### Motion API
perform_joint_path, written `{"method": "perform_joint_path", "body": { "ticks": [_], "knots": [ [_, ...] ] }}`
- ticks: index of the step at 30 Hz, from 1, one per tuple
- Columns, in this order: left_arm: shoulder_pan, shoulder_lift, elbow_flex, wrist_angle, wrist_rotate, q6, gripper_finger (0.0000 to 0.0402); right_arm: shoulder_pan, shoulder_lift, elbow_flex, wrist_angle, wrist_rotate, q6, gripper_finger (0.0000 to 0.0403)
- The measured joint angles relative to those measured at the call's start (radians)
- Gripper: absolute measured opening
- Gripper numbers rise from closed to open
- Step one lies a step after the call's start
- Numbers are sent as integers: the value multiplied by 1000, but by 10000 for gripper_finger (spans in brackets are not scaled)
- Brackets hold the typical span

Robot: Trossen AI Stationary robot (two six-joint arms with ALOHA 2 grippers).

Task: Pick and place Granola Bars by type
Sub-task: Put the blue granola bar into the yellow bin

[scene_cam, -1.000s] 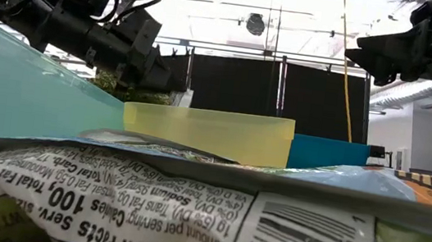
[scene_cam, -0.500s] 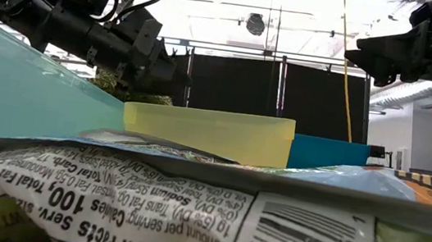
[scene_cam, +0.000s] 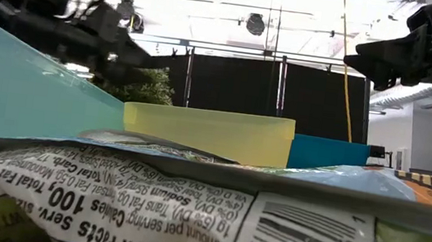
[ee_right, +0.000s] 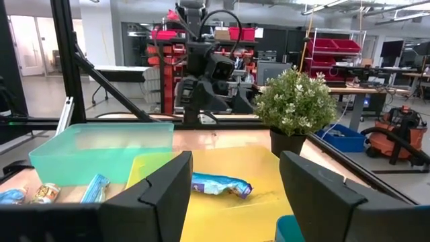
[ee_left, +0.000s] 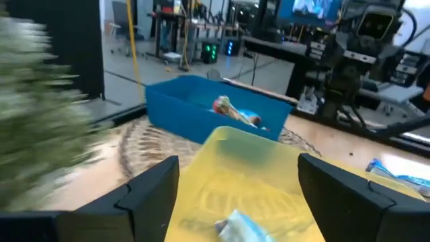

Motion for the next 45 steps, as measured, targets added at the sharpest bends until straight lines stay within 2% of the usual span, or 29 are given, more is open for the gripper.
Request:
{"method": "perform_joint_path", "body": {
  "ticks": [6, 10, 13, 20, 25, 32, 37, 45],
  "knots": [
    [43, -156, -123, -16, 48, 39, 284, 0, -1, 0, -2, -1, 1, 215],
    [73, -233, -128, -184, 138, 69, 279, 0, -1, 0, -1, -2, 25, 215],
    [90, -266, -129, -288, 171, 78, 278, 0, -1, 0, -4, -2, 31, 215],
    [134, -303, -129, -403, 203, 112, 278, 0, -1, 0, -9, -2, 34, 215],
    [193, -335, -129, -461, 289, 137, 278, 0, -1, 0, -9, -1, 34, 215],
    [302, -417, -129, -539, 295, 131, 278, 0, -1, 0, -9, -1, 53, 215],
    [340, -525, -129, -608, 338, 118, 278, 0, -1, 0, -10, 0, 53, 215],
    [331, -763, -129, -872, 339, 72, 278, 0, -1, 0, -11, 0, 53, 215]
  ]
}}
